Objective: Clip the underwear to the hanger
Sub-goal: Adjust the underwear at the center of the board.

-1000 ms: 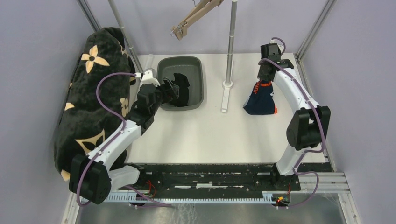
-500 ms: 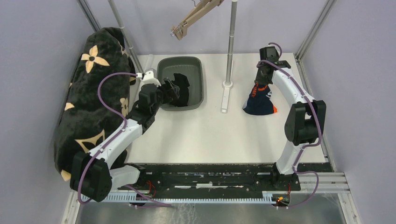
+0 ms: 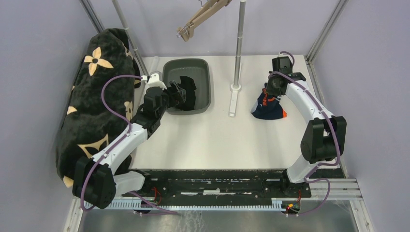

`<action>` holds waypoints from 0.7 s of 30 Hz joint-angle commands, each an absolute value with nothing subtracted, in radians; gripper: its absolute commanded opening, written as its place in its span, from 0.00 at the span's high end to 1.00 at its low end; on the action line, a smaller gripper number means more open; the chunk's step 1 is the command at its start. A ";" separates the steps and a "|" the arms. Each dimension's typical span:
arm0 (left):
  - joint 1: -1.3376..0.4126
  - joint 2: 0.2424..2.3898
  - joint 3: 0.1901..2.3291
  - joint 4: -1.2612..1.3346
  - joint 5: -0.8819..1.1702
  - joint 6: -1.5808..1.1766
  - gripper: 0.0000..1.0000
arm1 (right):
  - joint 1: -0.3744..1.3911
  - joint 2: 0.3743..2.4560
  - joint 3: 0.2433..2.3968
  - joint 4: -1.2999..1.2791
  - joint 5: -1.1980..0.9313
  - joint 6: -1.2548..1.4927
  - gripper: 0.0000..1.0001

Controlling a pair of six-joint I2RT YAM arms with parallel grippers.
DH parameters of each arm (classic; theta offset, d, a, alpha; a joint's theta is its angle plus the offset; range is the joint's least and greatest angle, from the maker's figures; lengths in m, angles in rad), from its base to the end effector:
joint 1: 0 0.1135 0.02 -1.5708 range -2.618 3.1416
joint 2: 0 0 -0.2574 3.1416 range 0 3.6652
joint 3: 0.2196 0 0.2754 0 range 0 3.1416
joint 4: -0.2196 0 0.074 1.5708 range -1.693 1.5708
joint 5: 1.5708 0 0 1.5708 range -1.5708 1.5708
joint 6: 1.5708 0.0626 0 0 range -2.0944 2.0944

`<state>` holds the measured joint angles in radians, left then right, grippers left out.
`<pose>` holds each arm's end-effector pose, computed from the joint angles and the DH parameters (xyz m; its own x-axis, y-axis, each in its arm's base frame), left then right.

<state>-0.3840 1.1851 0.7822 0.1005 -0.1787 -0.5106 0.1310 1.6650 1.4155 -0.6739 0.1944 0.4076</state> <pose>0.3040 -0.1108 0.2614 -0.3442 -0.3796 -0.8587 0.0495 0.9060 -0.4203 0.3993 0.0404 0.2535 -0.7310 0.2960 -0.6148 0.3019 0.9483 0.0976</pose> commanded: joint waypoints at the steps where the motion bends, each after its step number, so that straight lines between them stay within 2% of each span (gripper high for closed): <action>1: -0.387 1.168 0.784 0.133 -0.183 -0.525 0.10 | 0.143 1.611 1.388 -0.590 0.160 0.421 0.99; 9: -0.387 1.171 0.785 0.131 -0.185 -0.525 0.10 | 0.143 1.751 1.586 -0.632 0.138 0.403 0.97; 11: -0.387 1.173 0.785 0.130 -0.188 -0.524 0.10 | 0.143 1.803 1.646 -0.633 0.122 0.398 0.92; 12: -0.387 1.173 0.786 0.130 -0.189 -0.523 0.10 | 0.143 1.829 1.682 -0.635 0.115 0.391 0.87; 13: -0.386 1.172 0.785 0.130 -0.190 -0.522 0.10 | 0.143 1.850 1.715 -0.631 0.110 0.378 0.78; 17: -0.387 1.172 0.787 0.128 -0.196 -0.519 0.10 | 0.143 1.831 1.684 -0.560 0.110 0.337 0.32; 19: -0.387 1.173 0.787 0.128 -0.199 -0.517 0.10 | 0.146 1.784 1.627 -0.520 0.110 0.321 0.22; 21: -0.385 1.178 0.787 0.129 -0.199 -0.517 0.09 | 0.158 1.747 1.586 -0.531 0.114 0.312 0.22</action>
<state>-0.3840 1.1851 0.7822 0.1001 -0.1810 -0.5106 0.1402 1.8465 1.6402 -0.5877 0.1127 0.3504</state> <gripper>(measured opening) 0.904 0.775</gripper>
